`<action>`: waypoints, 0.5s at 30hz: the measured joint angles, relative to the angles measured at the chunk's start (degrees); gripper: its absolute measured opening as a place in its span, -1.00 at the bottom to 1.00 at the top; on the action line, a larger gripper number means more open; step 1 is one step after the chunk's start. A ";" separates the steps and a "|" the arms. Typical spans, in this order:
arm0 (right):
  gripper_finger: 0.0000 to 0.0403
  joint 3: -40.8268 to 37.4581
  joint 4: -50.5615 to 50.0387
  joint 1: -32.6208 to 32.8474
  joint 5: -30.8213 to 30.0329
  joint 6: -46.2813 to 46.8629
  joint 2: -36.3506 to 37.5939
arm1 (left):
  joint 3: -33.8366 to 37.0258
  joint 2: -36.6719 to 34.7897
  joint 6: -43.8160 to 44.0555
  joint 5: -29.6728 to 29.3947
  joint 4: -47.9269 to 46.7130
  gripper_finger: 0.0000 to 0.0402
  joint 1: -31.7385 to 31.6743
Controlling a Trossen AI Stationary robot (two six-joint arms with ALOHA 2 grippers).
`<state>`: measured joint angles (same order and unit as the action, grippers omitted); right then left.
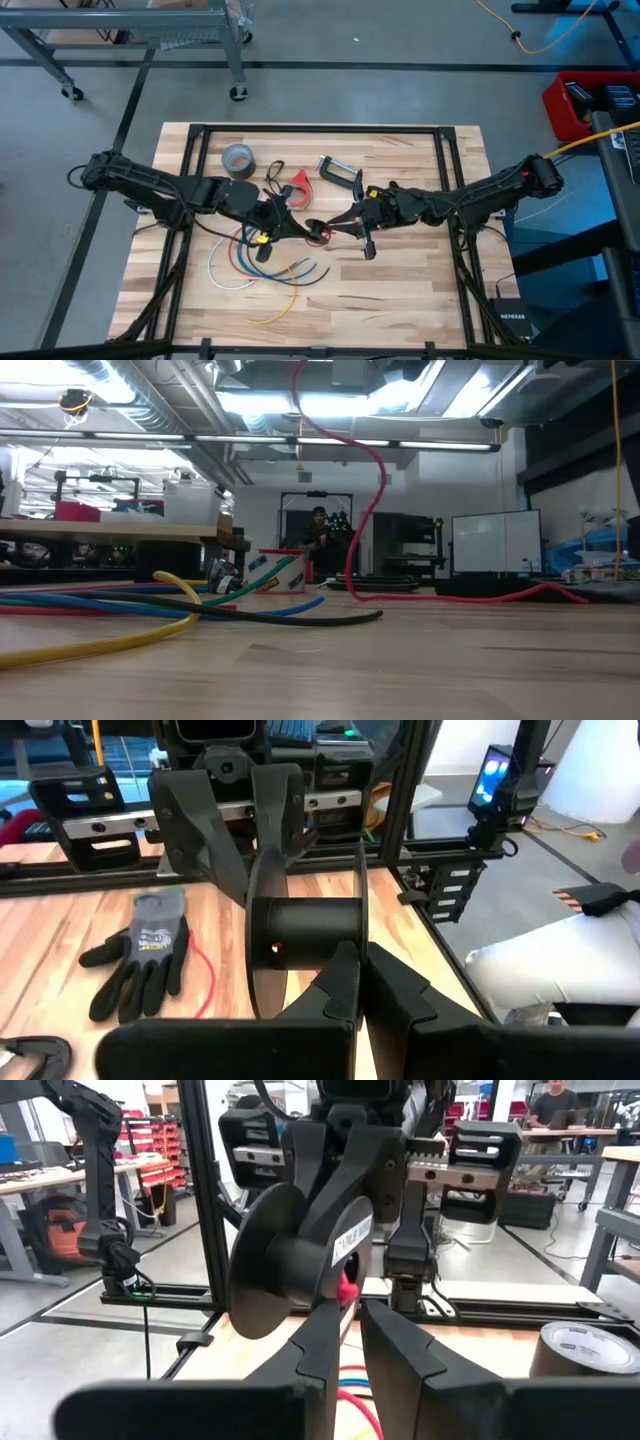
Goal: Coil cords
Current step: Coil the orange wire on the spool
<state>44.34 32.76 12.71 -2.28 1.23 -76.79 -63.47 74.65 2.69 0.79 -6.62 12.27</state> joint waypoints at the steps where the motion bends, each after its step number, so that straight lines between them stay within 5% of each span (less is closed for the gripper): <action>1: -0.75 0.00 -0.06 0.00 0.41 0.02 0.00 | -0.02 0.00 0.00 -0.02 -0.14 -1.00 0.00; 15: -0.75 0.00 -2.87 0.00 1.48 3.43 0.04 | 0.00 -0.07 4.65 -0.13 -3.88 -1.00 0.85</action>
<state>44.34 29.89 12.71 -0.80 4.67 -76.75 -63.46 74.59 7.34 0.67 -10.51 13.13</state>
